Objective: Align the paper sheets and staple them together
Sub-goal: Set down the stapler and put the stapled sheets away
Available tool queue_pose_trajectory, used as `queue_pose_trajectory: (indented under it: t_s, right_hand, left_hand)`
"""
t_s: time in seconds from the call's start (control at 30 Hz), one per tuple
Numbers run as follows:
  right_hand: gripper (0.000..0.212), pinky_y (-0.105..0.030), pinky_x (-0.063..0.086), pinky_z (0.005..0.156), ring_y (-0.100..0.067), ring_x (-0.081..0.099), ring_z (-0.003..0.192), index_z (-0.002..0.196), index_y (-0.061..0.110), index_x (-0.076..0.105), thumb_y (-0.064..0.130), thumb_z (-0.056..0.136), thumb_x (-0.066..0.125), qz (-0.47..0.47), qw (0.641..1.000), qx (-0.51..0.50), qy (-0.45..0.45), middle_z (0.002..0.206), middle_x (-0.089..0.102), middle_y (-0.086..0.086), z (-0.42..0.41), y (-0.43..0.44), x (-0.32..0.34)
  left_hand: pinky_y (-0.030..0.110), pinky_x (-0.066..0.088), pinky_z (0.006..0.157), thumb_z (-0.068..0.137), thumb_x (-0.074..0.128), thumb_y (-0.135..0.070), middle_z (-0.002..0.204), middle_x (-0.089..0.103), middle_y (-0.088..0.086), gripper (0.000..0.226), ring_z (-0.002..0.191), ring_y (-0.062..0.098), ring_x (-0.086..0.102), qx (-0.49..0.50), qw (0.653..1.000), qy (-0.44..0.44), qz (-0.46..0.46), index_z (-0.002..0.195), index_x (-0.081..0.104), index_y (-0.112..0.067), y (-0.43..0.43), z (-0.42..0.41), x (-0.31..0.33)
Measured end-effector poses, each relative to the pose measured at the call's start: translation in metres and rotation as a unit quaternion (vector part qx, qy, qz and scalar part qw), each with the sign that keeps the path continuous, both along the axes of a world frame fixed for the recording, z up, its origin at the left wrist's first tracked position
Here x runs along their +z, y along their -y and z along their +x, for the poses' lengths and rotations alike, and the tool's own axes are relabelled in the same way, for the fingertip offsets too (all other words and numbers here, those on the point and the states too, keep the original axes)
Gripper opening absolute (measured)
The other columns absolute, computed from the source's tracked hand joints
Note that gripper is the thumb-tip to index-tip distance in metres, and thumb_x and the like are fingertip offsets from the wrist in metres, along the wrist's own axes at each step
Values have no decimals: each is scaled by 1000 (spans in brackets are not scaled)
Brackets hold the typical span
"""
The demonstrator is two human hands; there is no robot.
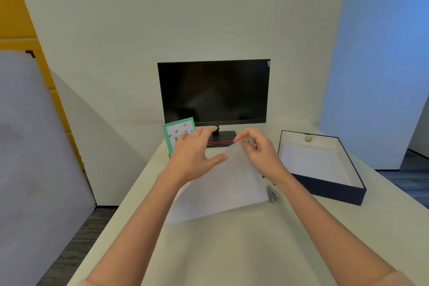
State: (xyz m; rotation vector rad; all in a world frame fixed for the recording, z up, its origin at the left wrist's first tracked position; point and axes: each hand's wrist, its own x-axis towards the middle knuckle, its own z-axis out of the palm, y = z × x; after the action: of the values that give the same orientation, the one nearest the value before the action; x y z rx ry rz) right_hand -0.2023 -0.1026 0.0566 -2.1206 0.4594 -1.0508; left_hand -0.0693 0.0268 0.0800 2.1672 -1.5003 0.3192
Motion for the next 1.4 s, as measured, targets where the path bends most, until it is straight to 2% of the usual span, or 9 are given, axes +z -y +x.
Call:
queue_pose_trajectory:
  t_s: [0.1, 0.23, 0.37, 0.5, 0.57, 0.67, 0.83, 1.1, 1.4]
  right_hand:
    - [24, -4, 35, 84, 7, 48, 101, 97, 29, 57, 8, 97, 45, -35, 999, 3, -11, 107, 52, 9, 11, 1, 16]
    - [27, -14, 41, 87, 5, 49, 102, 103, 34, 57, 10, 96, 47, -57, 998, 9, -21, 109, 50, 12, 18, -4, 36]
    - [56, -31, 41, 101, -3, 50, 112, 136, 41, 38, 25, 88, 61, -80, 991, -90, 62, 122, 50, 8, 4, -1, 34]
    - [88, -39, 30, 109, -16, 36, 132, 146, 34, 20, 39, 77, 74, 146, 964, -191, 119, 143, 35, -2, -14, 11, 15]
    - [82, -30, 36, 99, -14, 47, 122, 147, 28, 24, 31, 81, 73, 303, 947, -48, 92, 139, 45, -2, -16, 9, 7]
    - [44, -21, 50, 78, -10, 67, 98, 128, 18, 53, 17, 87, 66, 310, 947, 50, 62, 118, 68, 0, -10, 4, -6]
    - [22, -35, 55, 81, -17, 69, 94, 108, 20, 65, 11, 91, 56, 283, 952, -1, 121, 102, 73, 1, -3, -13, -17]
    - [35, -34, 50, 94, -12, 63, 104, 110, 33, 58, 6, 88, 57, 283, 953, -49, 102, 109, 67, 11, 4, -34, -74]
    - [29, -35, 49, 76, -27, 62, 83, 98, 22, 49, -3, 85, 43, 283, 949, -131, -41, 88, 65, 0, 2, -43, -134]
  left_hand:
    - [40, 47, 98, 73, 51, -75, 128, 58, -7, 74, 117, 16, 55, 3, 998, -55, 24, 131, 46, -29, 7, -8, 13]
    - [36, 45, 85, 90, 55, -22, 116, 63, 9, 24, 109, 28, 57, 63, 998, -25, 15, 114, 56, -17, 6, -10, 22]
    - [32, 41, 80, 92, 52, -12, 108, 65, 14, 21, 106, 35, 57, 67, 989, -64, -114, 111, 58, -7, -6, 7, 28]
    - [29, 45, 76, 89, 58, -11, 98, 67, 1, 19, 98, 26, 65, 30, 925, -263, -271, 108, 62, -10, -24, 31, 22]
    - [38, 52, 86, 89, 58, -11, 99, 69, 0, 18, 98, 24, 66, 14, 888, -351, -296, 106, 63, -15, -25, 32, 11]
    - [42, 53, 89, 90, 58, -12, 97, 69, -5, 15, 94, 19, 67, 2, 864, -399, -307, 101, 61, -21, -22, 27, -10]
    - [34, 53, 83, 93, 54, -17, 101, 69, -7, 13, 95, 11, 66, 10, 847, -393, -358, 101, 59, -26, -25, 17, -40]
    - [14, 46, 62, 93, 55, -19, 89, 65, -9, 4, 75, -6, 60, 37, 852, -395, -341, 93, 52, -16, -28, 4, -88]
    - [26, 43, 69, 98, 44, -15, 87, 62, -9, 8, 79, 7, 58, 100, 857, -423, -276, 103, 49, -12, -37, -6, -154]
